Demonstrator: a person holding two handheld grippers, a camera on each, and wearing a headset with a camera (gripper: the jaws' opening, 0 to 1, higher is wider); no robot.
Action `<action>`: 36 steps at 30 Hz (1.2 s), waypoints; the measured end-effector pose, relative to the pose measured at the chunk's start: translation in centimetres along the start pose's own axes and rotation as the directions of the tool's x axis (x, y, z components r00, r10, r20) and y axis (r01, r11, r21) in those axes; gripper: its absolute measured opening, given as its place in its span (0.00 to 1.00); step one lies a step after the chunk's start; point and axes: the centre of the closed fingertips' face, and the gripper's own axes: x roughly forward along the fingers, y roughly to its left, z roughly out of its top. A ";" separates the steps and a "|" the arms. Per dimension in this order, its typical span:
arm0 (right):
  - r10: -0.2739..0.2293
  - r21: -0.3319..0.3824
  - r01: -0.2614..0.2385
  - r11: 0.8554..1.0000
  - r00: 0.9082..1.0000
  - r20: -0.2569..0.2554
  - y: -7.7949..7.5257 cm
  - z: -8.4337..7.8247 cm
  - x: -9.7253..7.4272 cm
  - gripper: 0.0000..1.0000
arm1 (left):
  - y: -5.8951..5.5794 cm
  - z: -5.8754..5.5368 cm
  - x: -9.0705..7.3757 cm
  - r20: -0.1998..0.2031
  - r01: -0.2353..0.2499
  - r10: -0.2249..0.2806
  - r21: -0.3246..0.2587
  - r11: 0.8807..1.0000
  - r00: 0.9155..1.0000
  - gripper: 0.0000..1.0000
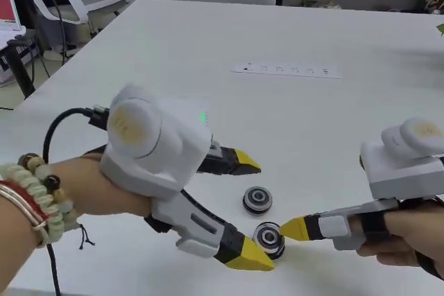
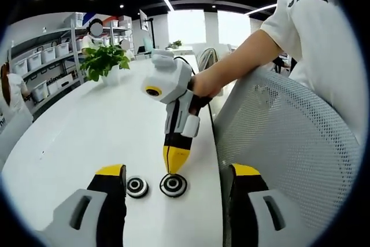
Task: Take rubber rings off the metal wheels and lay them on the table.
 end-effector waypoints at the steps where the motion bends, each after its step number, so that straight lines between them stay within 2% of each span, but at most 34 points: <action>1: 0.002 -0.001 -0.002 1.000 1.000 -0.002 0.0 0.0 0.0 0.00 | 0.0 0.1 -0.4 0.002 -0.008 0.008 -0.002 1.000 1.000 0.71; 5: 0.008 -0.007 -0.008 1.000 1.000 0.002 0.5 0.1 0.0 0.00 | 0.1 0.2 -1.7 0.007 -0.037 0.037 0.002 0.999 0.999 0.76; 10: 0.010 -0.021 -0.010 1.000 1.000 0.000 0.9 0.1 0.0 0.00 | 0.3 0.3 -3.5 0.015 -0.097 0.097 0.007 0.995 0.995 0.75; 13: 0.027 -0.018 -0.027 0.999 0.999 0.019 1.3 0.5 -0.1 0.00 | 0.4 0.1 -4.9 0.025 -0.142 0.142 -0.008 0.990 0.989 0.79; 17: 0.026 -0.023 -0.025 0.999 0.999 0.031 1.4 0.8 -0.3 0.00 | 0.4 -0.4 -6.3 0.031 -0.185 0.186 -0.042 0.982 0.982 0.81; 19: 0.028 -0.019 -0.027 0.999 0.999 0.041 1.4 1.0 -0.5 0.00 | 0.5 -0.8 -7.2 0.034 -0.213 0.215 -0.060 0.975 0.976 0.84; 21: 0.029 -0.017 -0.028 0.999 0.998 0.048 1.4 1.1 -0.6 0.00 | 0.7 -0.9 -8.1 0.043 -0.250 0.254 -0.083 0.965 0.966 0.86; 23: 0.030 -0.014 -0.029 0.999 0.998 0.055 1.4 1.3 -0.7 0.00 | 0.9 -0.8 -8.9 0.068 -0.275 0.284 -0.114 0.955 0.956 0.89; 24: 0.029 -0.014 -0.028 1.000 0.998 0.059 1.4 1.3 -0.8 0.00 | 0.8 -0.9 -9.1 0.072 -0.277 0.287 -0.122 0.953 0.955 0.90; 26: 0.027 -0.016 -0.026 1.000 0.998 0.063 1.4 1.4 -0.9 0.00 | 0.7 -1.0 -9.7 0.081 -0.292 0.305 -0.140 0.946 0.949 0.90; 27: 0.025 -0.019 -0.024 1.000 0.998 0.065 1.4 1.5 -1.0 0.00 | 0.8 -1.3 -10.0 0.082 -0.309 0.322 -0.145 0.940 0.943 0.91; 28: 0.024 -0.020 -0.023 1.000 0.998 0.065 1.4 1.5 -1.0 0.00 | 0.7 -1.3 -10.1 0.082 -0.312 0.326 -0.147 0.939 0.942 0.92; 34: 0.021 -0.035 -0.018 0.999 0.996 0.083 1.7 1.9 -1.5 0.00 | 0.3 -3.5 -11.1 0.076 -0.349 0.373 -0.223 0.910 0.925 0.94; 36: 0.018 -0.041 -0.014 0.999 0.996 0.089 1.7 2.1 -1.7 0.00 | -0.2 -4.2 -11.2 0.062 -0.353 0.379 -0.252 0.901 0.923 0.94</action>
